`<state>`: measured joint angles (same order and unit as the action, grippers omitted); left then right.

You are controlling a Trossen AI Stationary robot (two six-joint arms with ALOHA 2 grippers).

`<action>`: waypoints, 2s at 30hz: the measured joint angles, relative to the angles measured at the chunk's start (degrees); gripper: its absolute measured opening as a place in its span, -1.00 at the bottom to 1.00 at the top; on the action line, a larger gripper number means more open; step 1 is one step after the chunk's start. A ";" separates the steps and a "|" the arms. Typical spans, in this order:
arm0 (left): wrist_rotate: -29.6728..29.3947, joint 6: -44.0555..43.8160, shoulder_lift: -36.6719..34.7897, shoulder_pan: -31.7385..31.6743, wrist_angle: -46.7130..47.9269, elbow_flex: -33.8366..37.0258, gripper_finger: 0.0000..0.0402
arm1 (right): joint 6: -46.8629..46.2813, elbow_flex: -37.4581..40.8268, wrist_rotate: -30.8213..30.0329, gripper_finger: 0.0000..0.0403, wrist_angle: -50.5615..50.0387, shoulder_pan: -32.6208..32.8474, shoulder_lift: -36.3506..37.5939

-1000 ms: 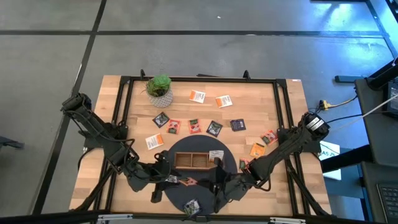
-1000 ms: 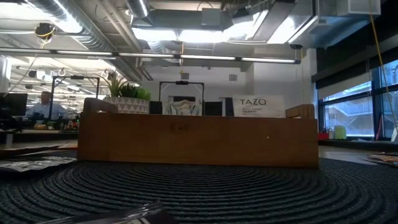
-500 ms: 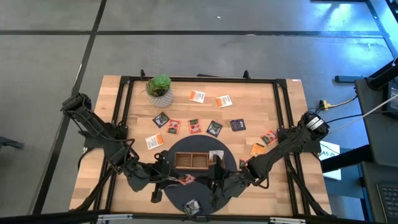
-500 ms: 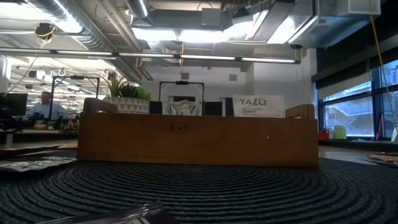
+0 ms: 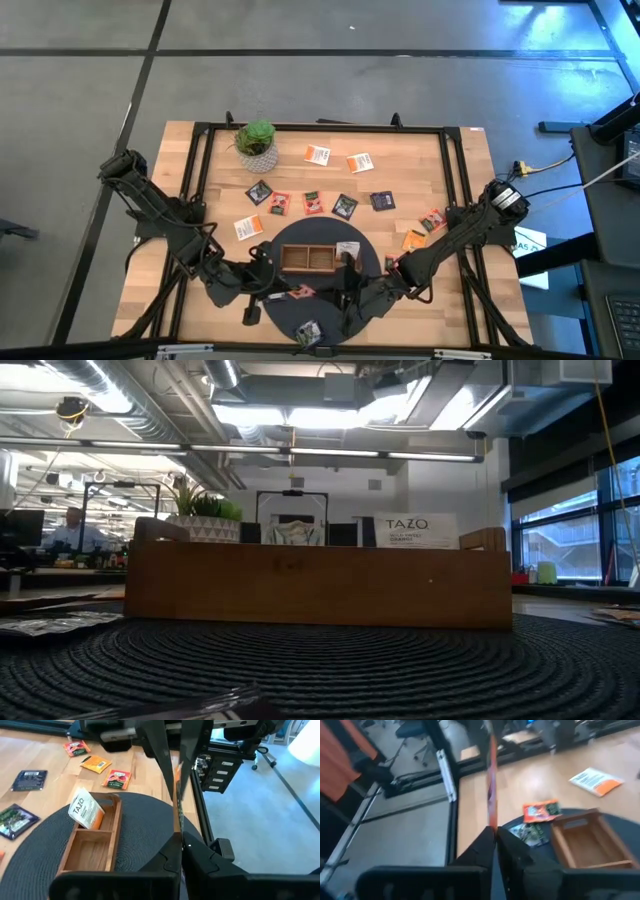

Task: Pick & Place Tea
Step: Put the orange tea bag into the left slot of the wooden organizer

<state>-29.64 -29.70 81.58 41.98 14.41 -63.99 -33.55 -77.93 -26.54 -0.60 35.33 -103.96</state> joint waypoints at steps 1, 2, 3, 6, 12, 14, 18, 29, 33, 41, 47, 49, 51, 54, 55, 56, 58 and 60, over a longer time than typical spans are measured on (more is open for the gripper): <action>0.60 0.53 0.00 -0.26 0.03 -0.02 -0.99 | -0.71 0.00 1.33 -0.77 -0.38 0.01 0.00; 1.31 0.92 0.00 -0.61 0.21 -0.02 -0.99 | -1.64 0.00 2.37 -0.71 -1.16 0.02 0.00; 2.15 0.95 0.00 -1.15 0.49 -0.02 -0.99 | -2.88 0.00 2.98 -0.65 -2.49 0.02 0.00; 5.98 1.01 0.00 -3.46 1.72 -0.03 -0.99 | -8.64 0.02 4.21 -0.47 -9.77 0.01 0.00; 12.38 1.01 0.00 -10.45 9.83 -0.04 -0.99 | -20.30 0.04 9.86 -0.28 -23.12 -0.05 0.00; 14.83 2.01 0.17 -13.25 11.13 -0.04 -0.99 | -23.46 0.04 11.04 -0.27 -26.63 -0.01 0.00; 20.59 6.60 1.47 -18.18 11.57 -0.04 -0.99 | -27.90 0.04 11.23 -0.28 -31.85 0.14 0.00; 26.98 12.71 7.85 -24.81 18.24 -0.04 -0.99 | -30.72 0.04 8.28 -0.29 -32.10 1.76 0.00; 26.68 14.14 7.40 -25.84 20.67 -0.04 -0.99 | -30.69 0.04 8.17 -0.29 -31.94 1.75 0.00; 25.69 14.89 9.13 -27.52 22.06 -0.04 -0.99 | -30.48 0.04 8.17 -0.29 -32.19 1.55 0.00; 25.74 14.41 11.47 -27.48 24.20 -0.04 -0.99 | -30.37 0.04 8.12 -0.29 -32.31 1.53 0.00; 25.09 13.91 11.47 -27.48 24.95 -0.04 -0.99 | -30.36 0.04 8.12 -0.29 -32.33 1.53 0.00; 24.04 13.33 11.47 -27.48 25.33 -0.04 -0.99 | -30.30 0.04 8.12 -0.29 -32.31 1.53 0.00; 23.56 12.64 11.21 -27.50 25.08 -0.04 -0.99 | -30.30 0.04 8.12 -0.29 -32.31 1.53 0.00; 23.55 12.41 11.19 -27.48 24.77 -0.04 -0.99 | -30.30 0.04 8.12 -0.29 -32.32 1.53 0.00; 23.55 12.22 11.19 -27.48 24.61 -0.04 -0.98 | -30.30 0.04 8.12 -0.29 -32.33 1.53 0.00; 23.29 11.53 11.19 -27.48 24.52 -0.04 -0.98 | -30.27 0.04 8.12 -0.29 -32.33 1.53 0.00; 22.99 10.87 11.19 -27.48 24.47 -0.04 -0.97 | -30.26 0.04 8.10 -0.29 -32.35 1.53 0.00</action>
<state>-6.65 -18.83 92.77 14.50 38.89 -64.03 -63.81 -77.89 -18.44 -32.95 36.86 -103.96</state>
